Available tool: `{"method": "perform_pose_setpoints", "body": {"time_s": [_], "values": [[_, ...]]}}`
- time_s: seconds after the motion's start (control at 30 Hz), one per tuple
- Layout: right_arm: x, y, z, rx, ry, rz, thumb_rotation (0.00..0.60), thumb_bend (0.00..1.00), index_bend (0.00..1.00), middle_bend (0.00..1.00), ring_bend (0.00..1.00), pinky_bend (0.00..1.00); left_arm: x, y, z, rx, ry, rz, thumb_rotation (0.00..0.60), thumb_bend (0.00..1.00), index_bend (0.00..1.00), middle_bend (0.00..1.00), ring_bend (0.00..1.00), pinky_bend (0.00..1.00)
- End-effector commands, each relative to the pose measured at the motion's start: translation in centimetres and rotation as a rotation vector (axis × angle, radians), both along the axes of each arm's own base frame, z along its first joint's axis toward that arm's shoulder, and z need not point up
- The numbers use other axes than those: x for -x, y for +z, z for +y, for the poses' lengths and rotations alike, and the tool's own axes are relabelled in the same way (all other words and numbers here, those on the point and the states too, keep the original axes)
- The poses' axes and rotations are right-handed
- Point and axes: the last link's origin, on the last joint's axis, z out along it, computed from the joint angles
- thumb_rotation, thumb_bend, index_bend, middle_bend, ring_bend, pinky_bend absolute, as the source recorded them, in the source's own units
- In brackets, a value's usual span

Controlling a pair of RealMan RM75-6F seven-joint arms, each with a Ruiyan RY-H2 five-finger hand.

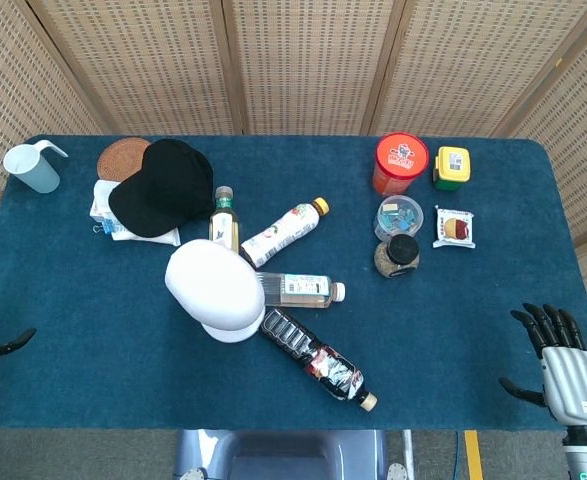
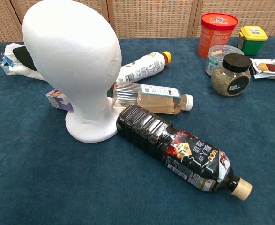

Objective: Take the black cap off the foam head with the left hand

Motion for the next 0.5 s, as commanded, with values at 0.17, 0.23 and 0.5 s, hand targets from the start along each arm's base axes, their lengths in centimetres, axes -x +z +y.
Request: {"method": "perform_pose_setpoints", "body": {"time_s": [0.17,0.23,0.5], "values": [[-0.08,0.11,0.16,0.003,0.006,-0.002,0.6,0.05,0.16,0.13,0.0,0.0,0.21,-0.07,-0.52,0.033,-0.011,0.017,0.6,0.06,0.0,0.0,0.0,0.04],[-0.16,0.14,0.22,0.001,0.009,-0.006,0.6,0.05,0.16,0.13,0.0,0.0,0.27,-0.23,-0.69,0.052,-0.008,0.019,0.6,0.06,0.0,0.0,0.0,0.04],[-0.06,0.35,0.15,0.014,0.005,-0.007,0.6,0.05,0.16,0.13,0.0,0.0,0.22,-0.22,-0.85,0.063,-0.004,0.024,0.6,0.06,0.0,0.0,0.0,0.04]]}}
